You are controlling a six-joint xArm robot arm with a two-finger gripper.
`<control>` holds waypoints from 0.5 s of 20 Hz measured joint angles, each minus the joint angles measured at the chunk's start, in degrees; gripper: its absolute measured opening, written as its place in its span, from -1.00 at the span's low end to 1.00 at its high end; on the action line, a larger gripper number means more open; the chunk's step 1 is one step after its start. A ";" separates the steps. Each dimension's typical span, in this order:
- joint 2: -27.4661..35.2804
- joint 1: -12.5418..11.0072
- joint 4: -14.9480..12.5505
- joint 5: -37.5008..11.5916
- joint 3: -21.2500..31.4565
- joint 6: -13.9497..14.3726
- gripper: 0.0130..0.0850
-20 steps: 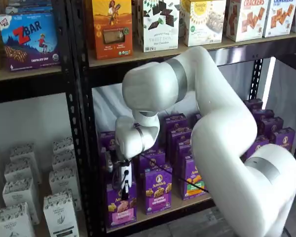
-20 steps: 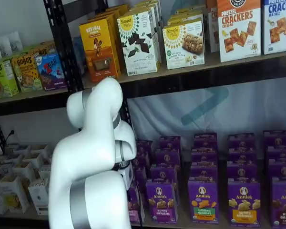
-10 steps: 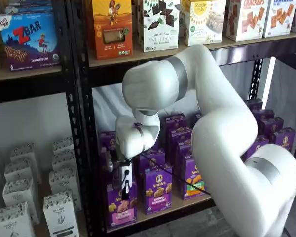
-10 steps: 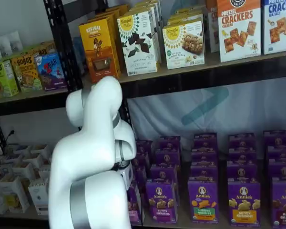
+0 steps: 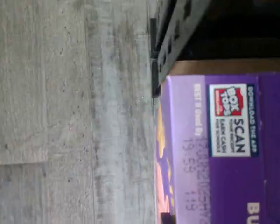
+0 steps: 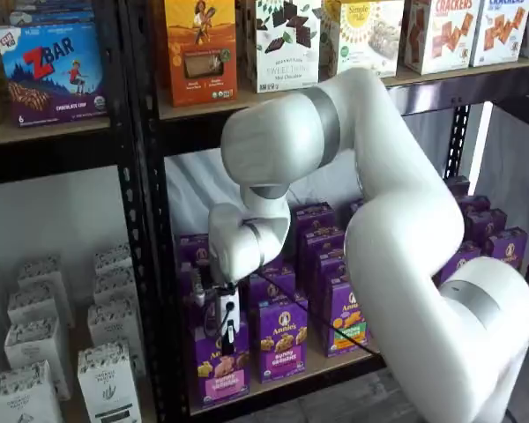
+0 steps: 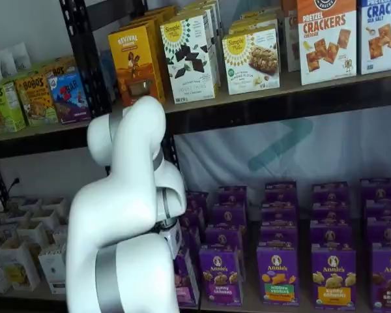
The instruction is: Pick up the purple box with a pink patch in the middle, on the bottom shelf, the first box from the left
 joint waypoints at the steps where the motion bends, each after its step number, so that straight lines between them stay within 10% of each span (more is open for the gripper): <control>1: -0.79 0.02 -0.14 -0.16 1.02 0.14 -0.56; 10: -10.09 -0.52 -3.68 -3.74 13.18 2.86 -0.56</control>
